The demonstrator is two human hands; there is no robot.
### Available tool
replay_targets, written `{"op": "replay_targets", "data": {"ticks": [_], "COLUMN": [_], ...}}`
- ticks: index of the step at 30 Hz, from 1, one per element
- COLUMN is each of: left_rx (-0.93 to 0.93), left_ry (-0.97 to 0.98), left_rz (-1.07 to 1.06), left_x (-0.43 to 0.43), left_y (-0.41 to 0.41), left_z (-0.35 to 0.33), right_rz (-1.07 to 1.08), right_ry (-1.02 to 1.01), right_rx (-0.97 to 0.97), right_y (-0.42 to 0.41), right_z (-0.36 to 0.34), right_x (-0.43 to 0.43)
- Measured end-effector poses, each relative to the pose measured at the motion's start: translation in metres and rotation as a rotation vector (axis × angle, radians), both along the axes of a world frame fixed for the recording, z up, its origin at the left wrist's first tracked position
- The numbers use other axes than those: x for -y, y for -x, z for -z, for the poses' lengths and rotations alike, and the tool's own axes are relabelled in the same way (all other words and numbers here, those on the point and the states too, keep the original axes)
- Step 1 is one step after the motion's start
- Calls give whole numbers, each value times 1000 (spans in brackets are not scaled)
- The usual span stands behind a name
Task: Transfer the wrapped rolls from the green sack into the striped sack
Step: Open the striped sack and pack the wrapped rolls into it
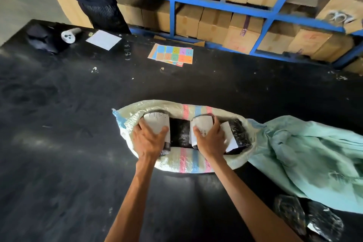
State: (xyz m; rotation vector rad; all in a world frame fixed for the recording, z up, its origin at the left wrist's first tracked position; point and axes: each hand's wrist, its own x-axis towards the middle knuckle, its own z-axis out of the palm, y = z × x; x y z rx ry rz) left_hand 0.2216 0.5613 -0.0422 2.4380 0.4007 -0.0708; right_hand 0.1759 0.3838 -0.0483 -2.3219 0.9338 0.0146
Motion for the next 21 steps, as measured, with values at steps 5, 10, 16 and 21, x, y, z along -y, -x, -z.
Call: {"op": "replay_targets", "data": {"ticks": [5, 10, 16, 21], "left_rx": [65, 321, 401, -96], "left_ry": [-233, -331, -285, 50], "left_rz": [46, 268, 193, -120], "left_x": [6, 5, -2, -13], "left_y": [0, -16, -38, -42], "left_z": [-11, 2, 7, 8], "right_rz": [46, 64, 59, 40], "right_ry": [48, -9, -57, -68], "right_rx": [-67, -89, -94, -73], "right_y": [5, 1, -5, -5], "right_z": [-3, -4, -3, -2], "right_x": [-13, -15, -14, -13]}}
